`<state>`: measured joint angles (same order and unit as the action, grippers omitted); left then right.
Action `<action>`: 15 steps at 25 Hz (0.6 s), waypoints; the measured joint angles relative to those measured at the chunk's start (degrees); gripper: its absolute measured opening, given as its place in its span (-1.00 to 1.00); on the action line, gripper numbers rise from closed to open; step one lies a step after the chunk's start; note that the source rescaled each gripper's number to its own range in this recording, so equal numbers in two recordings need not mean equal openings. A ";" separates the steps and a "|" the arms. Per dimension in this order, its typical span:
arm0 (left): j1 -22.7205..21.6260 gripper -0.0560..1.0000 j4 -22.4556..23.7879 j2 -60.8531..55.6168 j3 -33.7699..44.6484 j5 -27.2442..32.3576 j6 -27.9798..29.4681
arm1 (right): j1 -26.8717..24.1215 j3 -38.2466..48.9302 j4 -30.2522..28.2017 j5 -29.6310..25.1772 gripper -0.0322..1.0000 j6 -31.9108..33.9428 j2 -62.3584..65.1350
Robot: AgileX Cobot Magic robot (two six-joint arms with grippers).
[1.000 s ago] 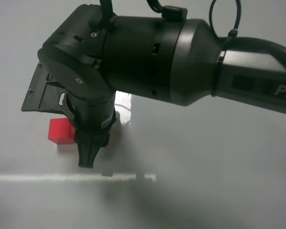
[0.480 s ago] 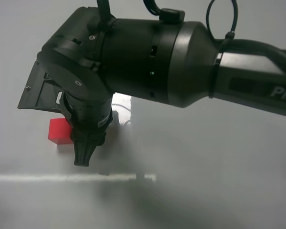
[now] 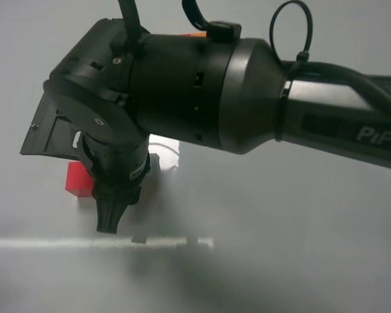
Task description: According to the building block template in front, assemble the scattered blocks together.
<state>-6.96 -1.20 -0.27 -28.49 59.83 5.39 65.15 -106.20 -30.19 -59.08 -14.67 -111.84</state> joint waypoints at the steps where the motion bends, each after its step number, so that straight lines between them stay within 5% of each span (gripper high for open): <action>1: 0.00 0.39 0.00 0.00 0.00 0.00 0.00 | 0.00 0.00 0.13 0.00 -0.87 0.13 0.00; 5: 0.00 0.39 0.00 0.00 0.00 0.00 0.00 | 0.08 0.00 2.06 -0.25 0.11 0.13 -0.11; 8: 0.00 0.39 0.00 0.00 0.00 0.00 0.00 | 0.38 0.00 2.16 -0.02 0.63 0.21 -0.01; 15: 0.00 0.39 0.00 0.00 0.00 0.00 0.00 | 0.49 0.06 2.32 0.07 0.80 4.84 4.82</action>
<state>-6.96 -1.20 -0.27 -28.49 59.83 5.39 65.64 -106.14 -27.87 -59.01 -9.83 -107.02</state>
